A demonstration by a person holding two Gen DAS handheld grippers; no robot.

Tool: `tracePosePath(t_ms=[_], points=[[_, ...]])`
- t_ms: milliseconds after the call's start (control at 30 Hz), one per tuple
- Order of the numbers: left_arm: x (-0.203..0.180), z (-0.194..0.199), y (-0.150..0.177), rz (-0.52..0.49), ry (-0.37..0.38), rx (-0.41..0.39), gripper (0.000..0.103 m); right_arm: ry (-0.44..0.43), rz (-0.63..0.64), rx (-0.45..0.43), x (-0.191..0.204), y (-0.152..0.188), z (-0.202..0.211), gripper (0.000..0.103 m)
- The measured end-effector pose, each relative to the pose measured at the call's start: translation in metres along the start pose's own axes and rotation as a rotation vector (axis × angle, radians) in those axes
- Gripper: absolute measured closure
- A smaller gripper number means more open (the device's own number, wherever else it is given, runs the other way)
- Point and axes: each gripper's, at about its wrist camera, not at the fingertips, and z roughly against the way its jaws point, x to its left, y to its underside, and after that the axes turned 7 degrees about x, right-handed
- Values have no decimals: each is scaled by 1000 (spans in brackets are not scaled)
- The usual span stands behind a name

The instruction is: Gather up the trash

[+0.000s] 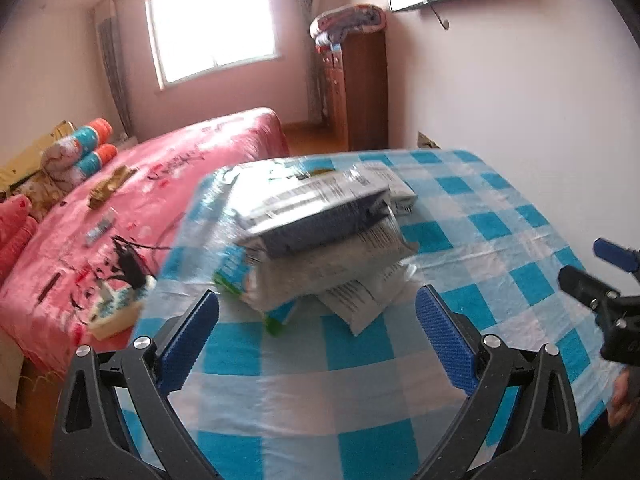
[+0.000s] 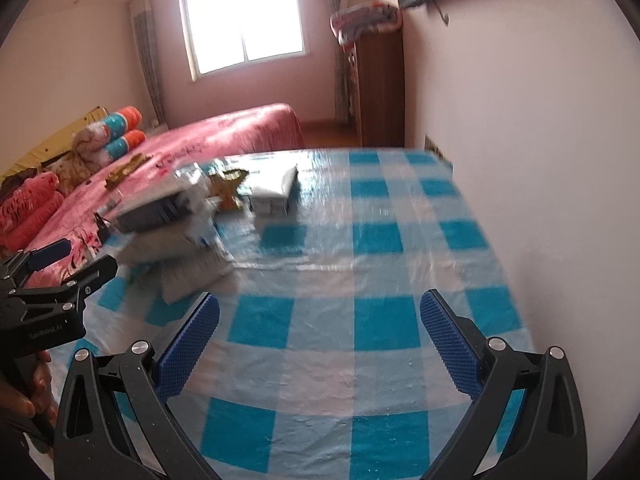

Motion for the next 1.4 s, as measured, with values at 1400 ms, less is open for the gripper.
tracePosePath(t_ms=[1400], points=[[55, 76, 20, 163, -95, -125, 4, 31, 149, -303, 75, -12, 132, 4]])
